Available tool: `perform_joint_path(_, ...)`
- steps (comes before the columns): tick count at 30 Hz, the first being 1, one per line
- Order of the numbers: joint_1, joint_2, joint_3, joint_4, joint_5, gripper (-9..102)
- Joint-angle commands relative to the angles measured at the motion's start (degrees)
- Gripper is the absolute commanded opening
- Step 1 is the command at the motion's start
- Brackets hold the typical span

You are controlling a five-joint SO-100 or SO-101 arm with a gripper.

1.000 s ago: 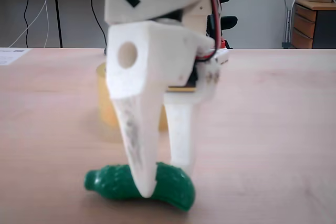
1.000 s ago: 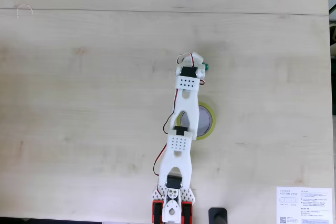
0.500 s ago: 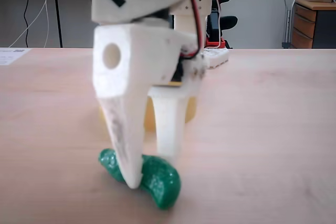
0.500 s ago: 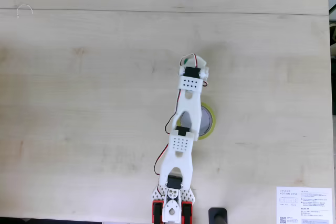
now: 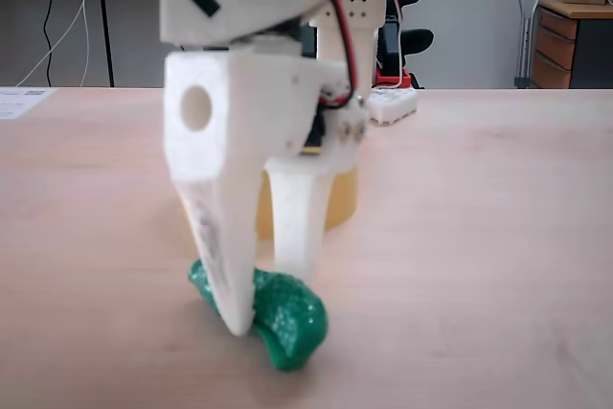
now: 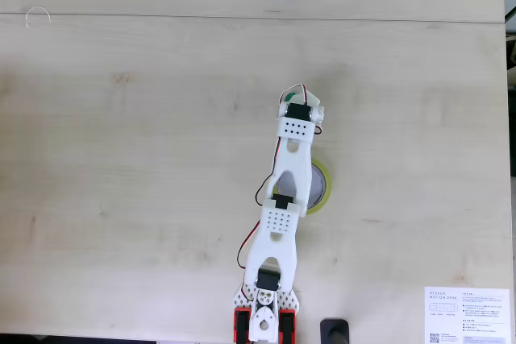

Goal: Grasp a cucumber and put it in the hole.

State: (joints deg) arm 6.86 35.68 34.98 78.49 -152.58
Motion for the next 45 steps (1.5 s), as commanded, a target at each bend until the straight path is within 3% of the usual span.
perform_joint_path(1,1.6,0.4,0.4,2.8,0.3,5)
perform_joint_path(7,1.6,2.8,0.4,5.9,1.9,0)
perform_joint_path(15,1.6,3.9,-6.9,13.9,2.2,0)
perform_joint_path(26,1.6,12.7,-7.7,18.3,2.5,0)
perform_joint_path(45,1.8,47.1,21.0,18.9,4.4,0)
